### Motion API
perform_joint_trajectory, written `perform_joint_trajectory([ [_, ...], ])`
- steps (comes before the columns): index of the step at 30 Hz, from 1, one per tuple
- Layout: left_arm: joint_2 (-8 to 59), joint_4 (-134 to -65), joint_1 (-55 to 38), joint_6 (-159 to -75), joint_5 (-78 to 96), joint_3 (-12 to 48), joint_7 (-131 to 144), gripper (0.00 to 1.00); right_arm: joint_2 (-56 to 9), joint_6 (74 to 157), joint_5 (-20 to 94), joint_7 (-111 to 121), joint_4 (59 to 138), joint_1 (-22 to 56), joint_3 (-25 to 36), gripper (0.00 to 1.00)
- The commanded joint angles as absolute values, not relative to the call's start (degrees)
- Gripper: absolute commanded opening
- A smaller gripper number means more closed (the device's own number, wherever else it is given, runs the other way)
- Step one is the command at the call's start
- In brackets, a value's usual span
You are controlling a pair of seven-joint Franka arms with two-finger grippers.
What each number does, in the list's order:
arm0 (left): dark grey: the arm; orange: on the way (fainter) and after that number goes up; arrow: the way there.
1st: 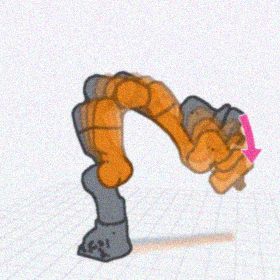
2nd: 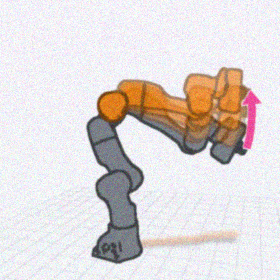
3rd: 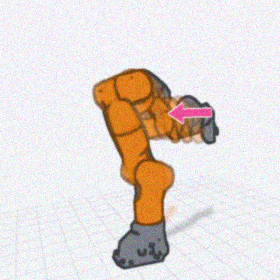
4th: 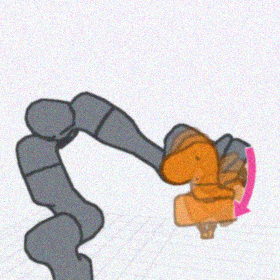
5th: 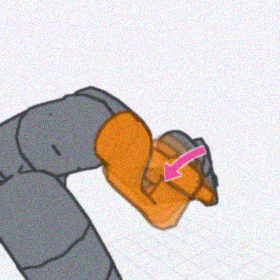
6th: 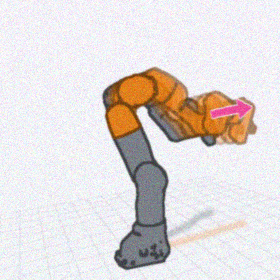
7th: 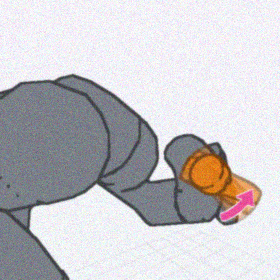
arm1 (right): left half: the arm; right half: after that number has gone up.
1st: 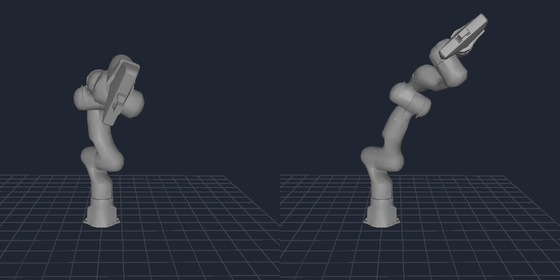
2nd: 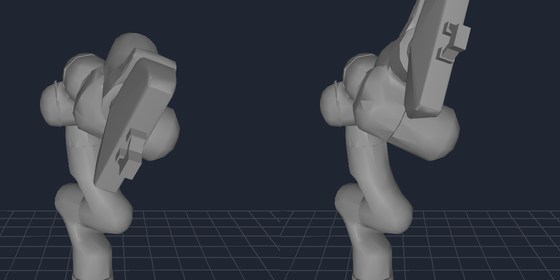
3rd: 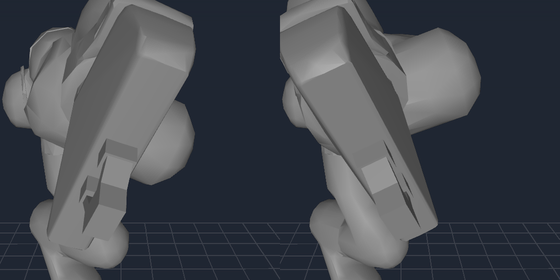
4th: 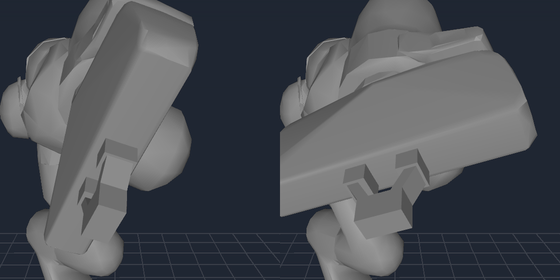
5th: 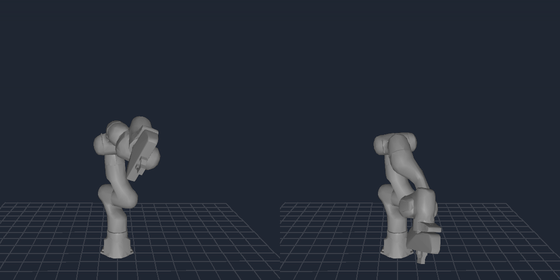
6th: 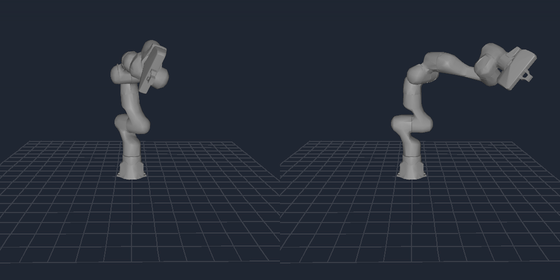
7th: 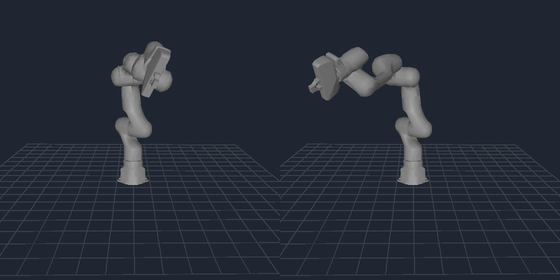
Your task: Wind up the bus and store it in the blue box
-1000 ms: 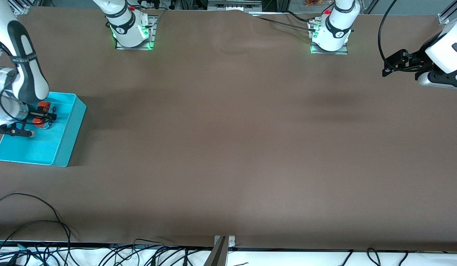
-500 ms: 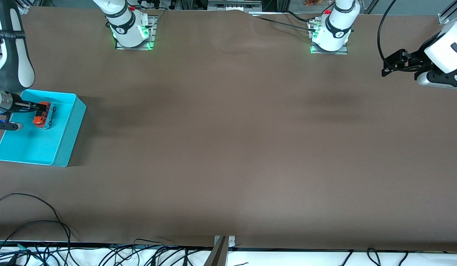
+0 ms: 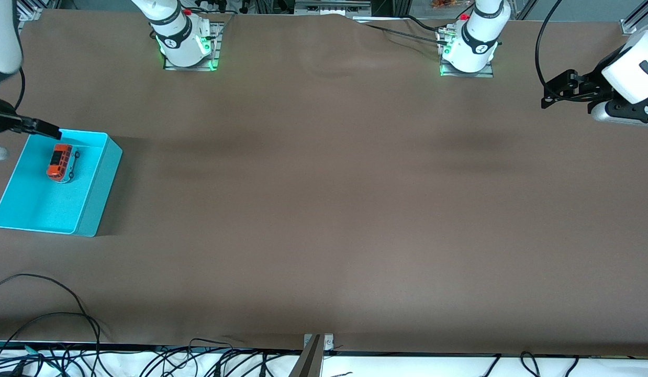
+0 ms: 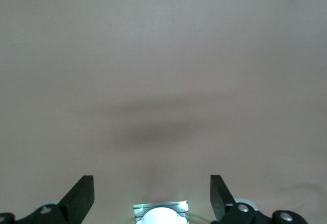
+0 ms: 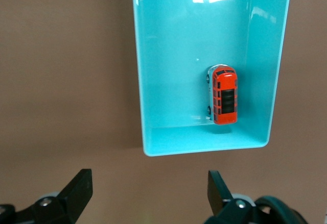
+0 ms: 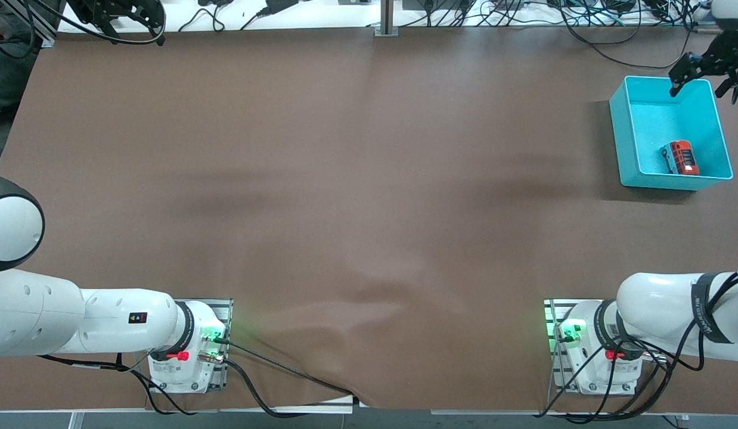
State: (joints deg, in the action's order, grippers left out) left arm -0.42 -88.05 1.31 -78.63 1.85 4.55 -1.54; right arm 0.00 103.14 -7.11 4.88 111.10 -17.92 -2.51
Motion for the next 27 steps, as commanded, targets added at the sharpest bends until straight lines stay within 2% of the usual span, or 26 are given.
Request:
perform_joint_trajectory([
  [1, -1.7, -88.9, 1.7, -78.5, 3.0, 4.5, -1.8, 1.0, 4.9, 100.2, -3.3, 5.2, 112.0, -18.6, -2.9, 1.0],
  [10, -1.7, -88.9, 1.8, -78.4, 3.0, 4.4, -1.8, 1.0, 5.0, 92.5, 0.3, 4.7, 104.2, -11.8, -1.6, 1.0],
  [15, -1.7, -88.9, 1.8, -78.5, 3.0, 4.5, -1.8, 1.0, 4.7, 91.6, 1.8, 3.0, 102.0, -8.9, -1.6, 1.0],
  [21, -1.7, -88.9, 1.8, -78.4, 2.9, 4.4, -1.8, 1.0, 1.1, 91.3, 3.2, -1.7, 97.6, -4.8, -1.8, 1.0],
  [27, -1.7, -88.9, 1.8, -78.4, 2.9, 4.4, -1.8, 1.0, -0.2, 92.0, 3.2, -6.2, 96.9, -2.5, -2.1, 1.0],
])
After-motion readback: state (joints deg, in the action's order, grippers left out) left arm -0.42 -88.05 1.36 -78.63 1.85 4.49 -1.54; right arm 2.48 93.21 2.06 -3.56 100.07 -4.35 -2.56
